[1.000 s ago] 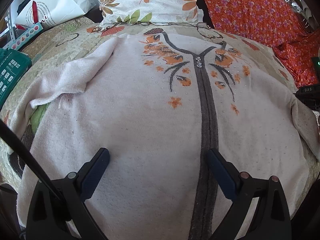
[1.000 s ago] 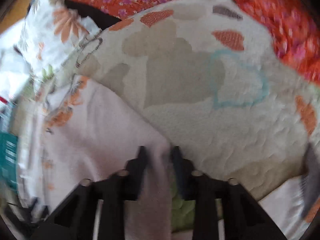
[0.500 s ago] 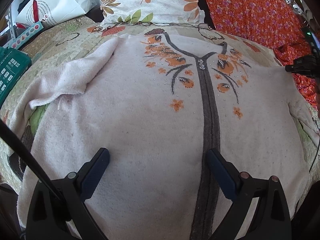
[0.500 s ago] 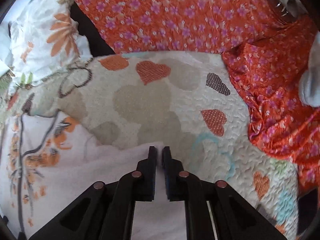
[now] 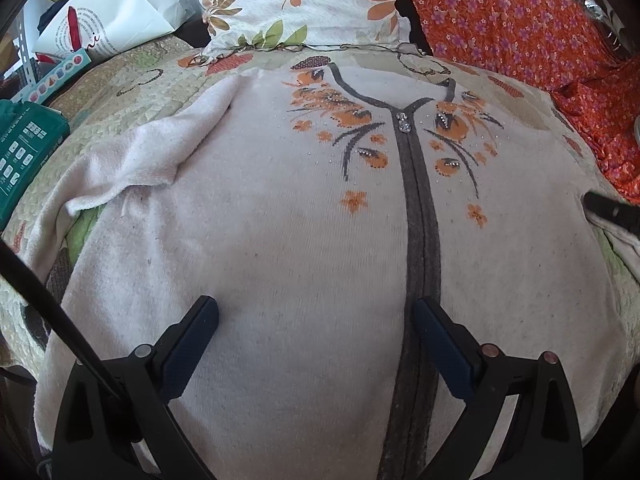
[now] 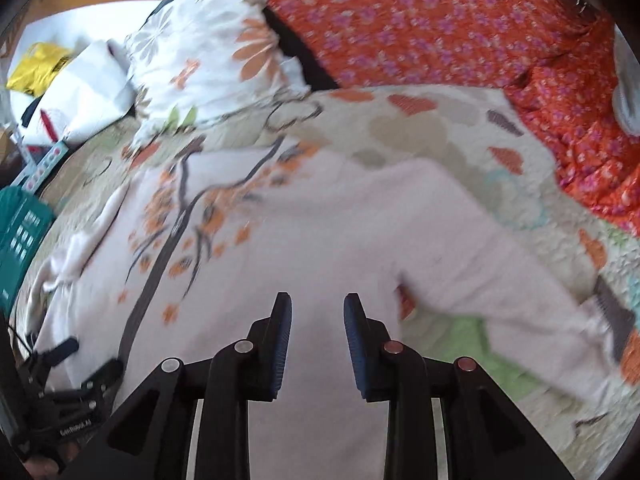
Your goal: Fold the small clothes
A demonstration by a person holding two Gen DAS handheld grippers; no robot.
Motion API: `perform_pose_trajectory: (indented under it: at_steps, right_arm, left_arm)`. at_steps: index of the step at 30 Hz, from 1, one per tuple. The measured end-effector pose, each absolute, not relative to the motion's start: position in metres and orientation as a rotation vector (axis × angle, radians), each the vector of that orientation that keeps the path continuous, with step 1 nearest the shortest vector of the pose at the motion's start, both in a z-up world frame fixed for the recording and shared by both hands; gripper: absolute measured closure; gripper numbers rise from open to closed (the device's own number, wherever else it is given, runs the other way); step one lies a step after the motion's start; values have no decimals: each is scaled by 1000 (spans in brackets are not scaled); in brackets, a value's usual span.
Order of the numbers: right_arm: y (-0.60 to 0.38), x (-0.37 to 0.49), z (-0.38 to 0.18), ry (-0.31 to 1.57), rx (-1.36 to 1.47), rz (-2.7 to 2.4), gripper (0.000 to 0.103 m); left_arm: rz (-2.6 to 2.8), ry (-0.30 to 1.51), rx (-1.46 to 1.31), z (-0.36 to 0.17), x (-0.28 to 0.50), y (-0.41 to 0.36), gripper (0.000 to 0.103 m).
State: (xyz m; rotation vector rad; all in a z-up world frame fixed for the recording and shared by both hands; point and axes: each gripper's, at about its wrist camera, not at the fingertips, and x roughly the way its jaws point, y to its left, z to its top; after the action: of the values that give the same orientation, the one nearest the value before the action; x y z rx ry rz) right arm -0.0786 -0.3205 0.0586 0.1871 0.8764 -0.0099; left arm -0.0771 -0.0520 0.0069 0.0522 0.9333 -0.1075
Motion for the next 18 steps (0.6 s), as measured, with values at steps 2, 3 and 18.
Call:
perform_pose_trajectory:
  at_steps: [2,3,18]
  right_arm:
    - [-318,-79,49,898,208,3,73]
    - [-318,-77,47,905,214,9,73]
    - [-339,118,49,1021,140,24,52]
  left_arm:
    - [-104,930,54,6,-79,-52,5]
    - [-103,929,55,6,-79,-52,4]
    - [-144,900,4,16,-83,-47,4]
